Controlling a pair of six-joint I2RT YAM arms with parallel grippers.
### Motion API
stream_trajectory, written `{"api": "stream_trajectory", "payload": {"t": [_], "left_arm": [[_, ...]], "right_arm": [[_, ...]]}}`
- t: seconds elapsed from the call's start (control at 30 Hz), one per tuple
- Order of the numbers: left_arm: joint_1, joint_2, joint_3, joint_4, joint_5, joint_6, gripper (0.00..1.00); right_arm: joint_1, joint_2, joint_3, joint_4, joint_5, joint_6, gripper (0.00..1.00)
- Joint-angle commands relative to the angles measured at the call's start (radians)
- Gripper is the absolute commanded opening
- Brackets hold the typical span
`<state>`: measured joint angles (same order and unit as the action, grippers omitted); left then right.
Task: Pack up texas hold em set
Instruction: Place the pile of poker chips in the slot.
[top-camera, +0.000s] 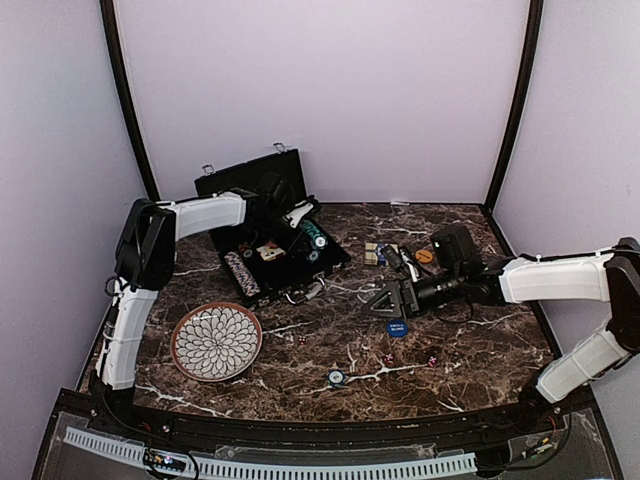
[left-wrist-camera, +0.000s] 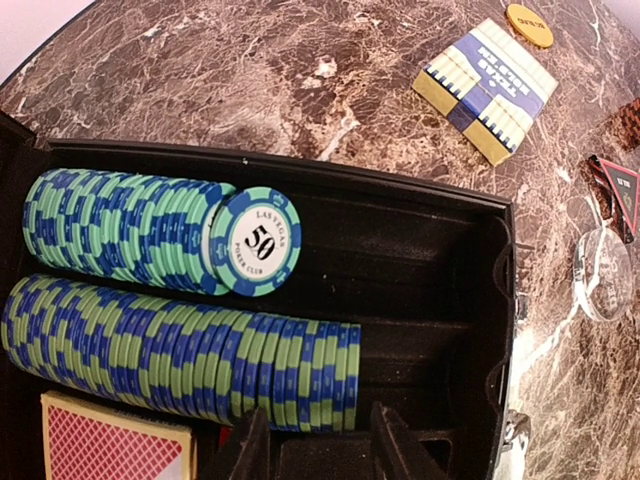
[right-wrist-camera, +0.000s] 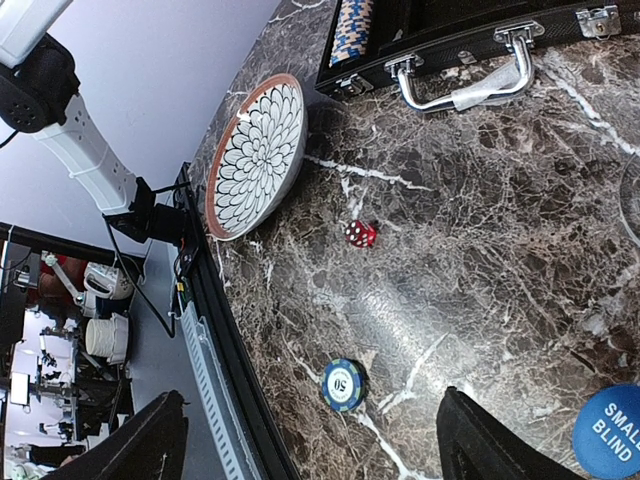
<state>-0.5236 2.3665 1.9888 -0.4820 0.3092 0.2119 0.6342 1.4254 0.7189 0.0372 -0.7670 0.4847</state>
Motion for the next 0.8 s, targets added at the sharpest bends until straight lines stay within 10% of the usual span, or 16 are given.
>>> {"api": "stream_trajectory", "payload": {"t": [0.0,0.47,0.77], "left_arm": [[0.010,-0.089,0.008,-0.023,0.024,-0.011,0.36],[0.002,-0.203,-0.062,-0.023,0.035,-0.025,0.36],[-0.062,-0.449,-0.414,0.106,0.062,-0.119,0.56]], "right_arm": [[-0.005,0.000,-0.016,0.045,-0.016,0.005,0.88],[-0.005,-0.024,-0.015,0.010,0.013,-0.008,0.89],[-0.005,-0.051,-0.009,-0.045,0.054,-0.034,0.89]]}}
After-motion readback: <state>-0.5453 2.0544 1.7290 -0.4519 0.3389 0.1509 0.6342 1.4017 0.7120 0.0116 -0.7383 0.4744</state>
